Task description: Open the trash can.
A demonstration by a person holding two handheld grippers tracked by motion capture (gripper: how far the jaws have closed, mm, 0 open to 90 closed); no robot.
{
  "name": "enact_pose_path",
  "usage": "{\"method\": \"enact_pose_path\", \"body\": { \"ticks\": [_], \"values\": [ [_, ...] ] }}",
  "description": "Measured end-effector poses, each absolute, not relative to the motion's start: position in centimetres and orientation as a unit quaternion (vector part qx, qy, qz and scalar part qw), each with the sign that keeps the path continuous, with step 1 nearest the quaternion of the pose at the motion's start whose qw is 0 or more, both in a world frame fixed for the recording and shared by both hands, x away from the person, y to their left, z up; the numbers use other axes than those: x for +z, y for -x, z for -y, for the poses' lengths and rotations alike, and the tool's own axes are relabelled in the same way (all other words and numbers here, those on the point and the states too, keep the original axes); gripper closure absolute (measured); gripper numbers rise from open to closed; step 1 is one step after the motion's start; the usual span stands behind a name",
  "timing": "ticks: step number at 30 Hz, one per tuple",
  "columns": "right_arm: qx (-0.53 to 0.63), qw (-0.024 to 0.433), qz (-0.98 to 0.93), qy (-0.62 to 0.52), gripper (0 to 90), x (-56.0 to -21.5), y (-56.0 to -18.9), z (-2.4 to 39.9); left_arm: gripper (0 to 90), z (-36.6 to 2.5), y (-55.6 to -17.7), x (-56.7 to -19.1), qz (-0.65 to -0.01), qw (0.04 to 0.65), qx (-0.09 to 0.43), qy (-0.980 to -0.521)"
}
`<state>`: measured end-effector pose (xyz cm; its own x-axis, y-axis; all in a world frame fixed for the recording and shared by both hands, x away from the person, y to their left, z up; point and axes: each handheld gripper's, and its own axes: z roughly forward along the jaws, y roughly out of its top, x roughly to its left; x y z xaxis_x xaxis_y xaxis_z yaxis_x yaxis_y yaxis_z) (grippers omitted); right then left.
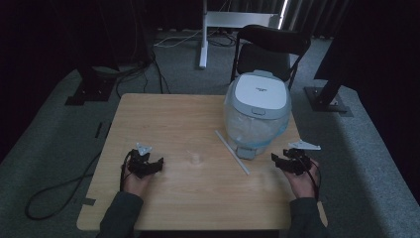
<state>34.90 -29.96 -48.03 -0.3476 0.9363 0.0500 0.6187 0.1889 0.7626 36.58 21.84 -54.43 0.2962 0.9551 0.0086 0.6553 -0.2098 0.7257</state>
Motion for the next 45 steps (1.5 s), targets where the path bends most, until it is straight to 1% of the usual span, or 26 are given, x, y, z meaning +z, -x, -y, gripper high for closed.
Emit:
{"method": "enact_pose_path", "body": {
  "ticks": [13, 25, 45],
  "values": [
    [0.383, 0.227, -0.729, -0.520, 53.3, -44.9, -34.4, 30.3, 26.0, -21.8, -36.6, -54.4, -0.544, 0.314, 0.237, -0.741],
    [0.393, 0.232, -0.727, -0.512, 56.8, -43.0, -34.2, 30.3, 26.0, -21.8, -36.6, -54.4, -0.544, 0.315, 0.237, -0.741],
    [0.411, 0.241, -0.733, -0.485, 65.4, -39.7, -34.7, 30.1, 26.0, -21.7, -36.7, -54.4, -0.545, 0.313, 0.237, -0.740]
  ]
}}
